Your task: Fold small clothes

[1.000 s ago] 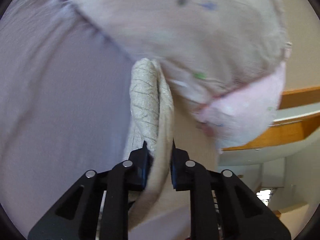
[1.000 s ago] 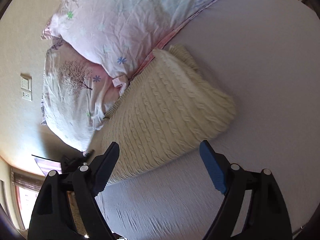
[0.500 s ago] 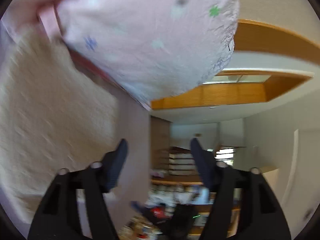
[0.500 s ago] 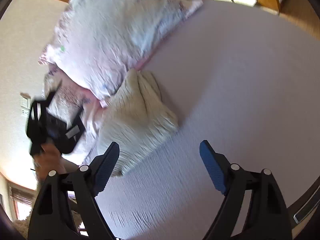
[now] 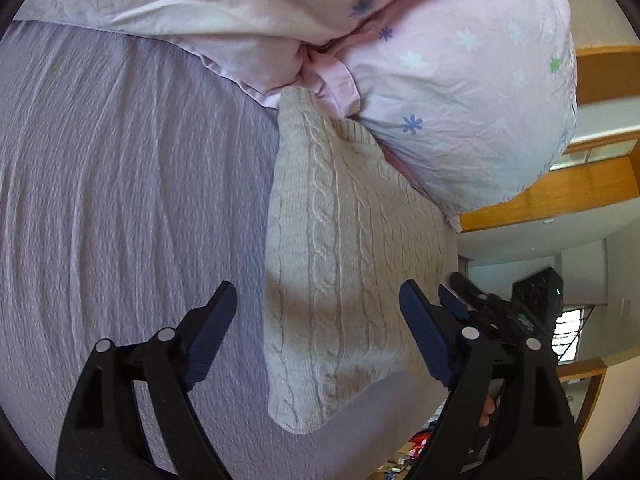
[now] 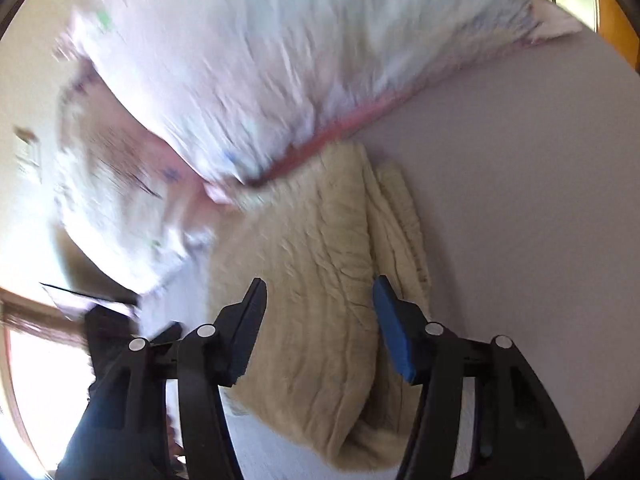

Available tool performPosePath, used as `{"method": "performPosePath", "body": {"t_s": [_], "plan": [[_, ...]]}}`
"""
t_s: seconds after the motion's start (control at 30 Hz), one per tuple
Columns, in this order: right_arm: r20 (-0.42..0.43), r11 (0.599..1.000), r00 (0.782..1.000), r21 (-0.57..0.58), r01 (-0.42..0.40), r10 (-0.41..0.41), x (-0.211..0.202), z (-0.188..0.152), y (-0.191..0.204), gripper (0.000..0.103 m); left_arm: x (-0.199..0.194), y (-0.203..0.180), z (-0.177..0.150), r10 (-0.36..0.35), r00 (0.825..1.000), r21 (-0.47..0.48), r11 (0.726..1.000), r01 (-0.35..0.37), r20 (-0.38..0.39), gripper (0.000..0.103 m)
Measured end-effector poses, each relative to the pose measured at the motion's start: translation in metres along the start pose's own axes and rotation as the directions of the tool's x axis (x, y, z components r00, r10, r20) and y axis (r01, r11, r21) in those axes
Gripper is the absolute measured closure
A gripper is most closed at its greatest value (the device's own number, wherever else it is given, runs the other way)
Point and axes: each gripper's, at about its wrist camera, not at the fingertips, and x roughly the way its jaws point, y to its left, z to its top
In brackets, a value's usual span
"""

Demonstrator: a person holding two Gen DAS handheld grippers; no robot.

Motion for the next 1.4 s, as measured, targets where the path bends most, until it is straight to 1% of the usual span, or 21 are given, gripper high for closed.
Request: {"method": "performPosePath", "body": {"t_s": [0.03, 0.1, 0.2, 0.27, 0.3, 0.33, 0.4, 0.53, 0.57, 0.63, 0.7, 0.87, 1.0, 1.1, 1.13, 1.17, 1.23, 1.27, 1.33, 1.37, 1.4], "plan": [[0.023, 0.998, 0.999, -0.052, 0.035, -0.034, 0.000, -0.003, 0.006, 0.092, 0.004, -0.004, -0.001, 0.006, 1.000, 0.013, 1.000, -0.005, -0.005, 0.017], [0.105, 0.991, 0.990, -0.091, 0.100, -0.090, -0.012, -0.004, 0.012, 0.093, 0.011, -0.015, 0.008, 0.029, 0.999, 0.047, 0.999, -0.028, -0.014, 0.014], [0.195, 0.980, 0.961, 0.060, 0.188, -0.196, -0.029, 0.004, -0.014, 0.093, 0.024, -0.025, 0.010, 0.055, 0.998, 0.080, 0.995, -0.052, -0.030, 0.013], [0.189, 0.987, 0.970, 0.083, 0.139, -0.153, -0.028, 0.002, -0.022, 0.090, 0.038, -0.030, 0.012, 0.059, 0.997, 0.080, 0.995, -0.055, -0.049, 0.012], [0.181, 0.991, 0.977, 0.094, 0.099, -0.115, -0.029, 0.000, -0.023, 0.078, 0.043, -0.032, 0.011, 0.057, 0.997, 0.079, 0.995, -0.053, -0.054, 0.012], [0.179, 0.990, 0.978, 0.107, 0.087, -0.106, -0.030, -0.001, -0.024, 0.046, 0.050, -0.035, 0.011, 0.061, 0.996, 0.082, 0.995, -0.056, -0.058, 0.012], [0.194, 0.992, 0.977, 0.113, 0.064, -0.085, -0.033, -0.004, -0.027, 0.001, 0.066, -0.039, 0.008, 0.069, 0.995, 0.085, 0.994, -0.062, -0.078, 0.012], [0.065, 0.989, 0.995, 0.133, 0.061, -0.070, -0.011, 0.000, -0.033, 0.001, 0.080, -0.045, 0.004, 0.027, 0.998, 0.065, 0.998, -0.023, -0.054, 0.011], [0.006, 0.987, 0.997, 0.140, 0.073, -0.075, 0.001, -0.002, -0.036, 0.002, 0.084, -0.048, 0.004, 0.018, 0.998, 0.063, 0.998, -0.015, -0.052, 0.022], [-0.012, 0.989, 0.998, 0.138, 0.062, -0.061, 0.009, -0.007, -0.038, 0.032, 0.091, -0.050, 0.002, -0.004, 0.998, 0.034, 0.999, 0.006, -0.059, 0.038], [0.032, 0.986, 0.999, 0.163, -0.042, 0.038, 0.006, -0.015, -0.034, 0.064, 0.089, -0.053, 0.000, -0.014, 0.999, 0.050, 0.999, 0.015, -0.032, 0.057], [0.018, 0.991, 0.994, 0.077, -0.112, 0.111, 0.015, -0.041, 0.009, 0.072, 0.038, -0.049, -0.002, -0.019, 0.999, 0.159, 0.987, 0.011, 0.048, 0.064], [-0.082, 0.992, 0.992, -0.067, -0.105, 0.100, 0.053, -0.061, 0.062, 0.070, -0.024, -0.015, -0.009, 0.089, 0.984, 0.183, 0.976, -0.117, 0.151, 0.057], [0.035, 0.998, 0.999, -0.049, -0.039, 0.041, 0.041, -0.063, 0.077, 0.049, -0.054, 0.014, -0.023, 0.243, 0.948, 0.148, 0.950, -0.275, 0.207, 0.052], [0.082, 0.998, 0.996, -0.040, -0.043, 0.046, 0.032, -0.064, 0.077, 0.049, -0.067, 0.021, -0.030, 0.258, 0.937, 0.137, 0.946, -0.295, 0.234, 0.047], [0.143, 0.998, 0.988, -0.037, -0.055, 0.060, 0.019, -0.068, 0.081, 0.049, -0.075, 0.027, -0.036, 0.269, 0.930, 0.127, 0.943, -0.307, 0.251, 0.032], [0.132, 0.997, 0.989, -0.045, -0.069, 0.074, 0.020, -0.072, 0.084, 0.049, -0.099, 0.036, -0.054, 0.298, 0.904, 0.105, 0.933, -0.343, 0.308, 0.022], [0.091, 0.997, 0.995, -0.063, -0.040, 0.045, 0.033, -0.073, 0.090, 0.049, -0.110, 0.040, -0.063, 0.309, 0.892, 0.106, 0.927, -0.360, 0.331, 0.018], [0.020, 0.972, 0.984, -0.156, 0.177, -0.176, 0.061, -0.071, 0.096, 0.060, -0.118, 0.042, -0.077, 0.335, 0.871, 0.108, 0.912, -0.395, 0.359, 0.011], [0.031, 0.964, 0.977, -0.161, 0.214, -0.211, 0.072, -0.068, 0.095, 0.058, -0.125, 0.048, -0.083, 0.338, 0.866, 0.117, 0.907, -0.404, 0.369, 0.009], [0.041, 0.964, 0.974, -0.141, 0.226, -0.222, 0.069, -0.065, 0.093, 0.048, -0.129, 0.053, -0.085, 0.340, 0.864, 0.127, 0.903, -0.410, 0.371, 0.008]]}}
